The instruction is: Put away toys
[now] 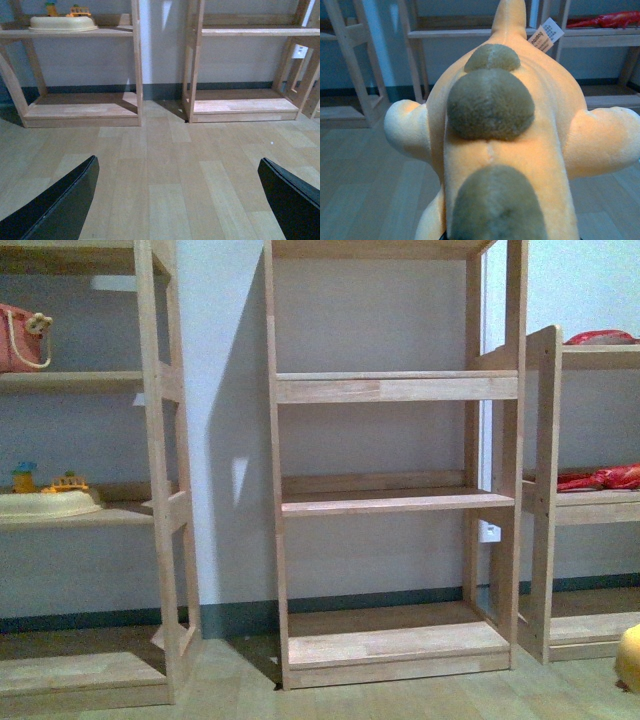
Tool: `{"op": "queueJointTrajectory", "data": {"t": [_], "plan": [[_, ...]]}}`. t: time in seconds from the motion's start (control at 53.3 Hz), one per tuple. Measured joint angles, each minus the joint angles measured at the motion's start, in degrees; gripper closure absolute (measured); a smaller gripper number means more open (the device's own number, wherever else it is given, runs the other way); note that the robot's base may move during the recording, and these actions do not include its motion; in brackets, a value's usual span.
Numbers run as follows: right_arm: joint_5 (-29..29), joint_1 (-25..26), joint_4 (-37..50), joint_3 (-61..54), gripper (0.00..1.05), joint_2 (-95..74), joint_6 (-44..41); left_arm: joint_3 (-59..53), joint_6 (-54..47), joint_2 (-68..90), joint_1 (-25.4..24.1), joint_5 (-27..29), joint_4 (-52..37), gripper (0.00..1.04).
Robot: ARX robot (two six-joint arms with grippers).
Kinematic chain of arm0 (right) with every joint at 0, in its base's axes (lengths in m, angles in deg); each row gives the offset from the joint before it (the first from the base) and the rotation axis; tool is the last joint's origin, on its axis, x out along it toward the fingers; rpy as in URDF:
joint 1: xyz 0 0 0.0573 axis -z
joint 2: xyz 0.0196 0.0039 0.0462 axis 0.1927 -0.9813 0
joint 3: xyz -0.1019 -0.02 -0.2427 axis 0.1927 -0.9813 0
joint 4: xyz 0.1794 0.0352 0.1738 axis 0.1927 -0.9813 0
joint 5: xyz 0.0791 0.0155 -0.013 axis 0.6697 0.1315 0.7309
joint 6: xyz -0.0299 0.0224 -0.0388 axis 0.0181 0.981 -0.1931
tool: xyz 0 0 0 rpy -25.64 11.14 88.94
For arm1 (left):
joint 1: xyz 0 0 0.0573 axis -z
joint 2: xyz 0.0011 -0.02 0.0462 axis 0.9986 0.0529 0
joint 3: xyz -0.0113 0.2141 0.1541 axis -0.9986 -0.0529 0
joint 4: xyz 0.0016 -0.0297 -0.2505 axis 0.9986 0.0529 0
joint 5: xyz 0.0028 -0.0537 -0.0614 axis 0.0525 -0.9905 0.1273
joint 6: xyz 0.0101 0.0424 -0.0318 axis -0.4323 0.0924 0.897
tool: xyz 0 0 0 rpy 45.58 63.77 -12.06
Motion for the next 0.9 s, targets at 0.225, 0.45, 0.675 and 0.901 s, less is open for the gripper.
{"op": "queueJointTrajectory", "data": {"t": [0.225, 0.45, 0.675, 0.901], "plan": [[0.57, -0.07, 0.00, 0.00, 0.98, 0.00, 0.00, 0.00, 0.00, 0.00, 0.00, 0.04, 0.00, 0.06], [0.55, -0.07, 0.00, 0.00, 0.98, 0.00, 0.00, 0.00, 0.00, 0.00, 0.00, 0.02, 0.00, 0.06], [0.57, -0.07, 0.00, 0.00, 0.98, 0.00, 0.00, 0.00, 0.00, 0.02, 0.00, 0.02, 0.00, 0.06], [0.00, -0.04, 0.00, 0.00, 0.98, -0.02, 0.02, 0.00, 0.00, 0.02, 0.00, -0.13, 0.00, 0.06]]}}
